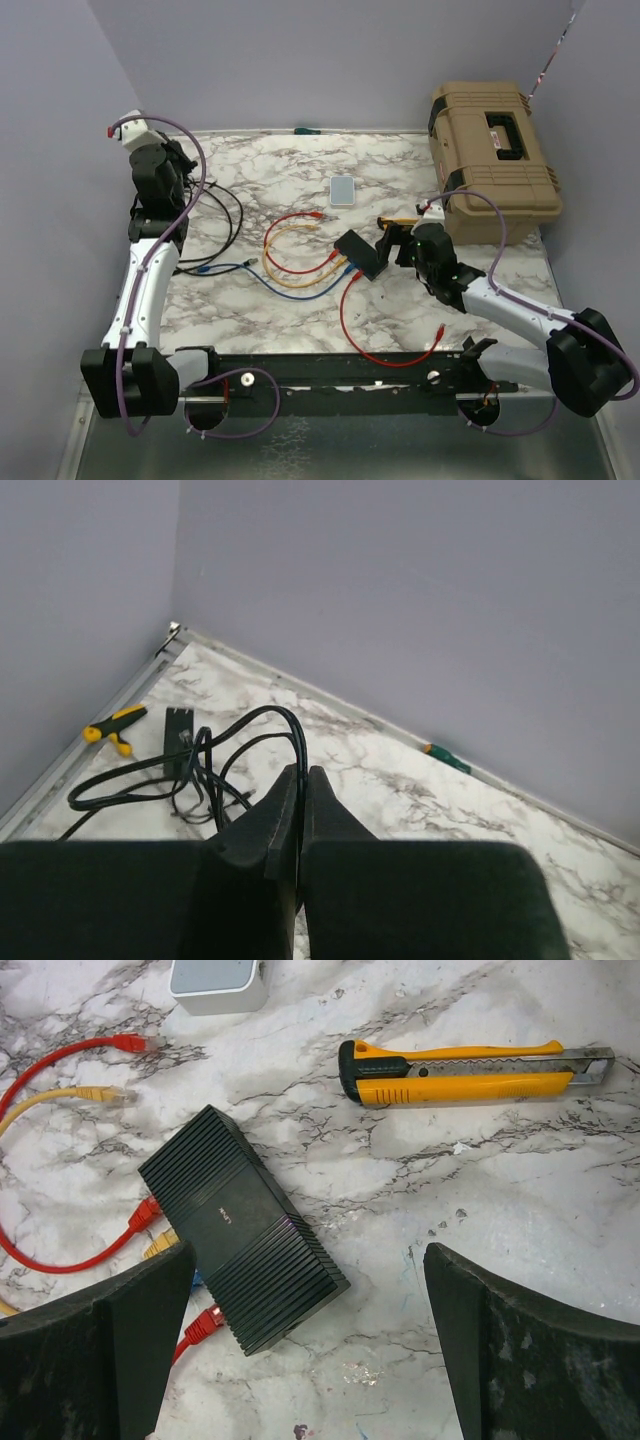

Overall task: Insert the plug into the switch port
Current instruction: Adjust the power at the center of the board.

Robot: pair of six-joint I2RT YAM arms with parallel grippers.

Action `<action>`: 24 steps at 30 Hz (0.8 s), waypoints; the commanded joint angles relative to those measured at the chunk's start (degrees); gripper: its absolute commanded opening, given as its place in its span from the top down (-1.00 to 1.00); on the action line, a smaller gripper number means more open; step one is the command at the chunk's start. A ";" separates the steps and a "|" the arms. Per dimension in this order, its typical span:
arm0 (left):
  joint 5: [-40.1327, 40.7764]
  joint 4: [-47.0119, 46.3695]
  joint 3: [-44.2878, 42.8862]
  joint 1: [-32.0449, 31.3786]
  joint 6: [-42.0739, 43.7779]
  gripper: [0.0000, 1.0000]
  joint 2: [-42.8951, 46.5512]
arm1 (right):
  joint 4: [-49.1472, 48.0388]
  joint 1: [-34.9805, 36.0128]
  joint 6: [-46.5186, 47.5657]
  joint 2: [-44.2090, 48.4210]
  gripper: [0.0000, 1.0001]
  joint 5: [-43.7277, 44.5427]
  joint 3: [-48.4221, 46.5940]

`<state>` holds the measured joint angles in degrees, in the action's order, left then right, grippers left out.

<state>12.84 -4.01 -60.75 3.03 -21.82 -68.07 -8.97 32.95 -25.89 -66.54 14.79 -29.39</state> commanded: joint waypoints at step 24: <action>-15.07 11.62 -20.20 -11.29 -0.26 0.98 -2.07 | -2.00 0.35 0.22 -1.30 -1.00 0.30 0.38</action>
<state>3.68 5.89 -81.25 -6.52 -20.60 -67.92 -9.41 32.95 -25.89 -67.72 14.76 -29.39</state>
